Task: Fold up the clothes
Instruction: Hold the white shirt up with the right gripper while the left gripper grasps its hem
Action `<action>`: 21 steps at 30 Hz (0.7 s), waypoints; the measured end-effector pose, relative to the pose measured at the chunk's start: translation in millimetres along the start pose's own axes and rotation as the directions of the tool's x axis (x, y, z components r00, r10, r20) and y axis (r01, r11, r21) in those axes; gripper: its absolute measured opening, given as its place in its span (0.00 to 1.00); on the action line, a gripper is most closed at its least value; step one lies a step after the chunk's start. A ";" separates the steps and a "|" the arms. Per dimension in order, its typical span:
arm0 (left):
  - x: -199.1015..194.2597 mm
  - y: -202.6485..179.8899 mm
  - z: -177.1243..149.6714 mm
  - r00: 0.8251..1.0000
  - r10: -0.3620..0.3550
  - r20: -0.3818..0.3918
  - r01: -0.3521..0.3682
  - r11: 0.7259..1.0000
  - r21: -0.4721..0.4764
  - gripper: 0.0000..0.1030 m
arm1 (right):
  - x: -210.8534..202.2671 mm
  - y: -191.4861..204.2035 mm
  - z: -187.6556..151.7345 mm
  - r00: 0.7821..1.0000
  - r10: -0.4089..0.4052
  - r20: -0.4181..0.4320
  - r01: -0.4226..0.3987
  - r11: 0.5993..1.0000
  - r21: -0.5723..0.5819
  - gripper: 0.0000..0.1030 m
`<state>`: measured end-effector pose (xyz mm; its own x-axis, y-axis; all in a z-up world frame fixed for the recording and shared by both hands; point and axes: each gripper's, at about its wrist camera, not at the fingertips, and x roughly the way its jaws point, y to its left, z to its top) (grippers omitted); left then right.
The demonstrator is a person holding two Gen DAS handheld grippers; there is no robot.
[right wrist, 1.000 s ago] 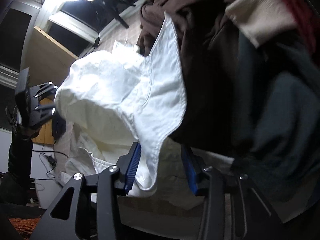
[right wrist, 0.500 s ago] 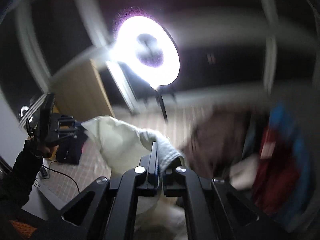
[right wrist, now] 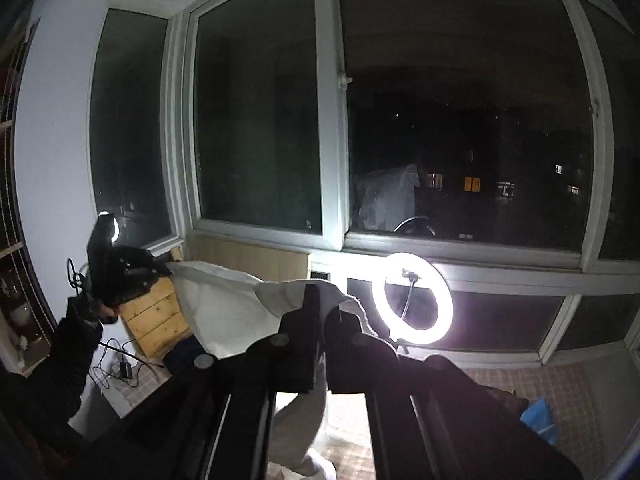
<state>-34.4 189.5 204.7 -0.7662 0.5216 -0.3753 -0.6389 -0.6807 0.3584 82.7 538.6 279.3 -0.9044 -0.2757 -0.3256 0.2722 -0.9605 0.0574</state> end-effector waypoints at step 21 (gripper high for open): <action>275.6 -171.1 -255.4 0.696 -0.261 -0.669 0.171 0.965 -0.199 0.02 | 268.5 -185.6 -412.5 0.705 0.195 -0.682 0.154 0.896 0.416 0.17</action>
<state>-118.8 318.3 -178.4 -0.3203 0.1967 -0.9267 -0.7340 -0.6699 0.1115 -75.1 657.9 -208.1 -0.3603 -0.3570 -0.8618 -0.0315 -0.9187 0.3937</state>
